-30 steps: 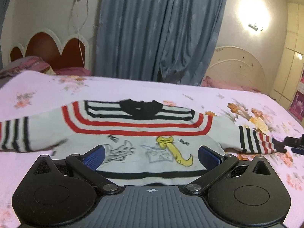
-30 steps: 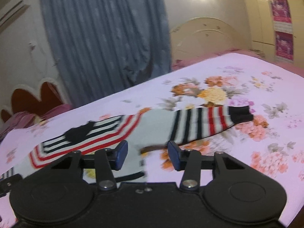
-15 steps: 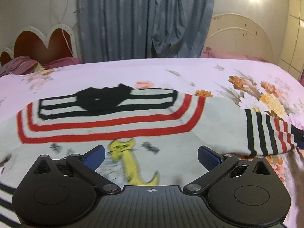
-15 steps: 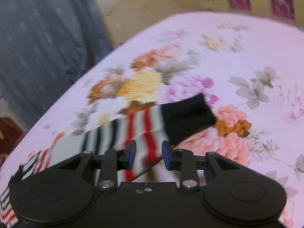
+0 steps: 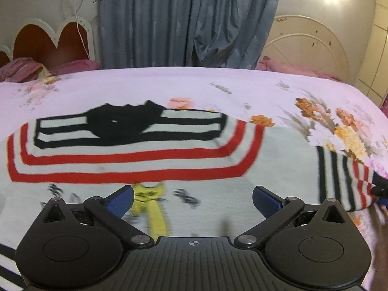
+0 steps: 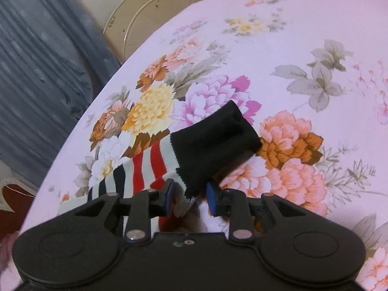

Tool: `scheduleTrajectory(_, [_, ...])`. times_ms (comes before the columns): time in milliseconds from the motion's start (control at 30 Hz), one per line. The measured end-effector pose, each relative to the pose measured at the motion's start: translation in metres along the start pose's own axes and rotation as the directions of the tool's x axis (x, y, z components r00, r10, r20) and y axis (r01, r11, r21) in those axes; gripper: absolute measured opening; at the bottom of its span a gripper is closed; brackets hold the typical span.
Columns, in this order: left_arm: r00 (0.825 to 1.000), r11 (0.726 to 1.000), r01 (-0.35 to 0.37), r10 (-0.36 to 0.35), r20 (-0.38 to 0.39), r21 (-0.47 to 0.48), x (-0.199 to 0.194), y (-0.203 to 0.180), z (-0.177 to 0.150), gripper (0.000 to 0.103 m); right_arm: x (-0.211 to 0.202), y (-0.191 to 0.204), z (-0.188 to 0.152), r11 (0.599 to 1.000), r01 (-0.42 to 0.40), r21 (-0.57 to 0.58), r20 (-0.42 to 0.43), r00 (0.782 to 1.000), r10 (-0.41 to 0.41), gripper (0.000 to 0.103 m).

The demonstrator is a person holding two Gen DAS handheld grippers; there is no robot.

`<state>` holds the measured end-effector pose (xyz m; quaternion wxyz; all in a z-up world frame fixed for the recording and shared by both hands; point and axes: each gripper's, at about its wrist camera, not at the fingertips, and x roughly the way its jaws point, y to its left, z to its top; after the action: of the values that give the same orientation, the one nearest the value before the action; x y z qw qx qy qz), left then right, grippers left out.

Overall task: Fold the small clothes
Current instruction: 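Fold the gripped sleeve across the sweater body with the right gripper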

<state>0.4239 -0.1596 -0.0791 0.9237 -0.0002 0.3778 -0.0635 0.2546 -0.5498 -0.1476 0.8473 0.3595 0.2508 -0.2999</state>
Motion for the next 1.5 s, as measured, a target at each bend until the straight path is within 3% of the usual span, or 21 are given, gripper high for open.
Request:
scheduleTrajectory(67, [1.000, 1.000, -0.014, 0.014, 0.001, 0.014, 0.000, 0.020, 0.000, 0.103, 0.003, 0.006, 0.000, 0.998, 0.044, -0.032, 0.027, 0.999, -0.044, 0.011])
scheduleTrajectory(133, [0.999, 1.000, -0.001, 0.002, -0.033, 0.029, 0.008, 0.046, 0.002, 0.103, 0.005, 0.030, 0.001, 0.984, 0.111, -0.140, 0.052, 0.993, -0.104, 0.008])
scheduleTrajectory(233, [0.998, 1.000, 0.018, -0.018, -0.064, 0.003, 0.016, 0.089, 0.004, 0.103, -0.006, 0.080, -0.006, 0.950, 0.085, -0.300, 0.086, 0.994, -0.062, 0.008])
scheduleTrajectory(367, [0.999, 0.999, 0.029, -0.030, -0.030, -0.033, 0.009, 0.144, 0.008, 0.103, -0.021, 0.182, -0.053, 0.818, -0.068, -0.571, 0.047, 0.992, 0.115, 0.007])
scheduleTrajectory(533, [0.999, 0.994, 0.040, -0.039, 0.011, -0.100, -0.005, 0.199, 0.008, 0.102, -0.028, 0.277, -0.150, 0.658, -0.273, -0.702, -0.133, 0.958, 0.255, 0.007])
scheduleTrajectory(600, [0.999, 0.991, 0.038, -0.035, 0.021, -0.126, -0.009, 0.216, 0.006, 0.102, -0.030, 0.301, -0.186, 0.599, -0.325, -0.732, -0.196, 0.942, 0.271, 0.007])
scheduleTrajectory(700, [0.999, 0.986, 0.030, -0.028, 0.016, -0.163, -0.012, 0.236, -0.001, 0.085, -0.033, 0.325, -0.232, 0.512, -0.372, -0.774, -0.263, 0.925, 0.275, 0.007])
scheduleTrajectory(733, [0.999, 0.984, 0.034, -0.033, 0.009, -0.175, -0.012, 0.240, -0.004, 0.085, -0.032, 0.331, -0.243, 0.491, -0.383, -0.782, -0.280, 0.921, 0.272, 0.007])
scheduleTrajectory(867, [0.999, 0.977, 0.041, -0.041, 0.001, -0.211, -0.011, 0.253, -0.016, 0.085, -0.024, 0.339, -0.276, 0.445, -0.420, -0.791, -0.347, 0.907, 0.238, 0.008])
scheduleTrajectory(967, [0.996, 0.964, 0.091, -0.092, 0.007, -0.252, -0.009, 0.255, -0.021, 0.085, -0.027, 0.340, -0.294, 0.400, -0.396, -0.827, -0.320, 0.915, 0.245, 0.012])
scheduleTrajectory(1033, [0.991, 0.953, 0.131, -0.134, 0.009, -0.274, -0.005, 0.251, -0.021, 0.085, -0.031, 0.338, -0.291, 0.398, -0.431, -0.810, -0.350, 0.900, 0.262, 0.021])
scheduleTrajectory(1100, [0.985, 0.941, 0.168, -0.173, 0.010, -0.294, 0.003, 0.244, -0.016, 0.085, -0.039, 0.335, -0.284, 0.401, -0.450, -0.798, -0.359, 0.889, 0.282, 0.039])
scheduleTrajectory(1167, [0.978, 0.930, 0.201, -0.208, 0.013, -0.308, 0.010, 0.233, -0.012, 0.085, -0.053, 0.327, -0.269, 0.430, -0.436, -0.791, -0.326, 0.894, 0.307, 0.036])
scheduleTrajectory(1300, [0.953, 0.895, 0.275, -0.302, -0.022, -0.352, 0.038, 0.211, -0.004, 0.085, -0.067, 0.309, -0.231, 0.532, -0.386, -0.754, -0.231, 0.913, 0.335, 0.023])
scheduleTrajectory(1467, [0.943, 0.876, 0.282, -0.328, -0.055, -0.392, 0.066, 0.193, -0.001, 0.085, -0.075, 0.283, -0.179, 0.671, -0.289, -0.683, -0.082, 0.943, 0.323, 0.023])
scheduleTrajectory(1500, [0.943, 0.878, 0.273, -0.325, -0.071, -0.394, 0.073, 0.189, -0.001, 0.072, -0.074, 0.277, -0.172, 0.695, -0.272, -0.665, -0.063, 0.948, 0.311, 0.023])
